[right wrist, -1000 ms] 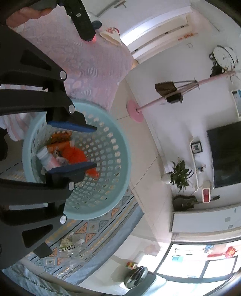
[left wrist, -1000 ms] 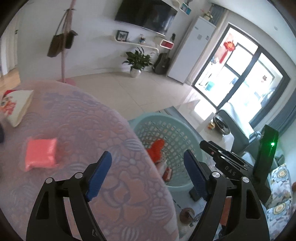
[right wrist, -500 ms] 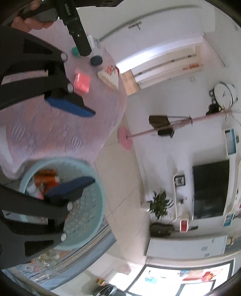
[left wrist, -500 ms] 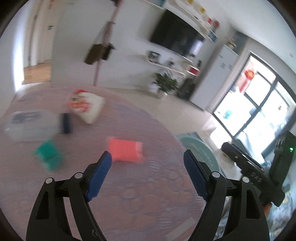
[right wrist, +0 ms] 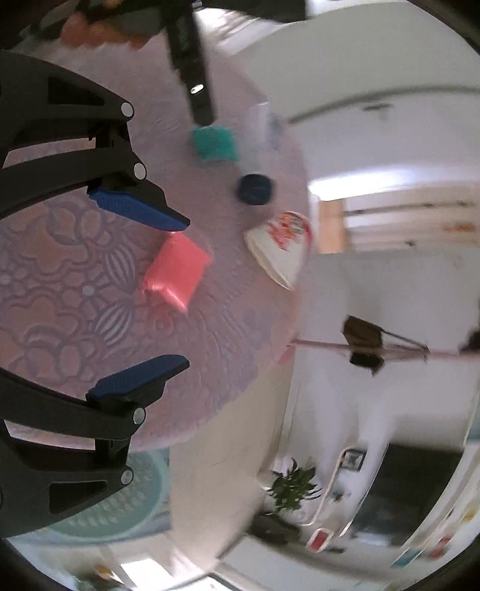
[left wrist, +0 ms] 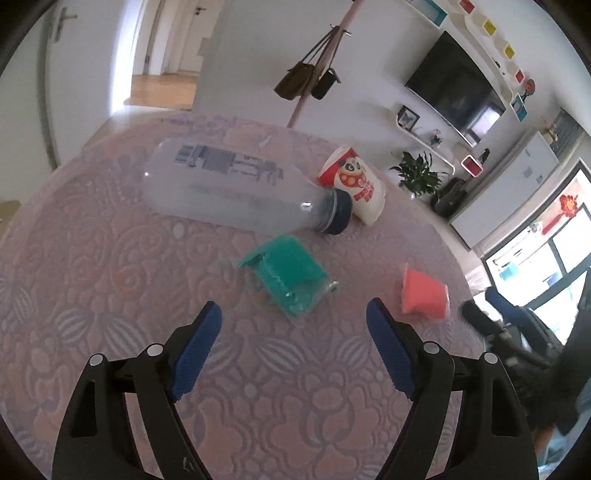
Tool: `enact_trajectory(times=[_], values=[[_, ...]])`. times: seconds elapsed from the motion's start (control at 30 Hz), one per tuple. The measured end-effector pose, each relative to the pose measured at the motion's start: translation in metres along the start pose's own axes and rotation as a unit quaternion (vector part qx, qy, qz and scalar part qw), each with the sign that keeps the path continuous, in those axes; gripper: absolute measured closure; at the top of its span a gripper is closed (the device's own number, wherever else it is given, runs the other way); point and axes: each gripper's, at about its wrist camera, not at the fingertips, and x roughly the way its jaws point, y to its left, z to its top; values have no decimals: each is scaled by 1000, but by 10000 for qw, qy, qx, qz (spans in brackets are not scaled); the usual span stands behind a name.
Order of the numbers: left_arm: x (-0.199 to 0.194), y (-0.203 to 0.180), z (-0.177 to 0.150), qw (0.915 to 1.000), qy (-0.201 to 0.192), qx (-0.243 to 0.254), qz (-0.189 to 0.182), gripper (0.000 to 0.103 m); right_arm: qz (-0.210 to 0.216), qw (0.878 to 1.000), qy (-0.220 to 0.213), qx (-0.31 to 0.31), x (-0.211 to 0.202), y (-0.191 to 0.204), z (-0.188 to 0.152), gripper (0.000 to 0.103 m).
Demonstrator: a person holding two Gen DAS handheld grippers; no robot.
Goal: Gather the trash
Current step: 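Grasp the pink packet with the right gripper while the left grasps the teal packet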
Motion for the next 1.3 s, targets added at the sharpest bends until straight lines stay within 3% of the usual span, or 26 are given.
enact_trajectory(times=[0.13, 0.27, 0.43, 0.67, 0.83, 1.03, 1.3], values=[[11, 0, 12, 9999, 12, 56, 137, 28, -73, 9997, 192, -163, 21, 4, -4, 37], [27, -6, 11, 9992, 76, 252, 287, 37, -69, 9994, 319, -106, 36, -4, -2, 34], [31, -18, 8, 9954, -67, 691, 657, 46, 36, 9987, 478, -180, 51, -4, 3, 33], [27, -24, 2, 9918, -265, 907, 855, 59, 55, 9985, 479, -271, 56, 4, 8, 33], [25, -28, -3, 9909, -269, 1029, 827, 63, 137, 9982, 507, -275, 52, 5, 4, 65], [17, -34, -14, 9914, -271, 1101, 651, 64, 254, 9986, 281, -370, 40, 9, 2, 67], [-5, -56, -26, 9877, -450, 1429, 445, 64, 576, 9978, -241, 209, 7, -16, -5, 68]])
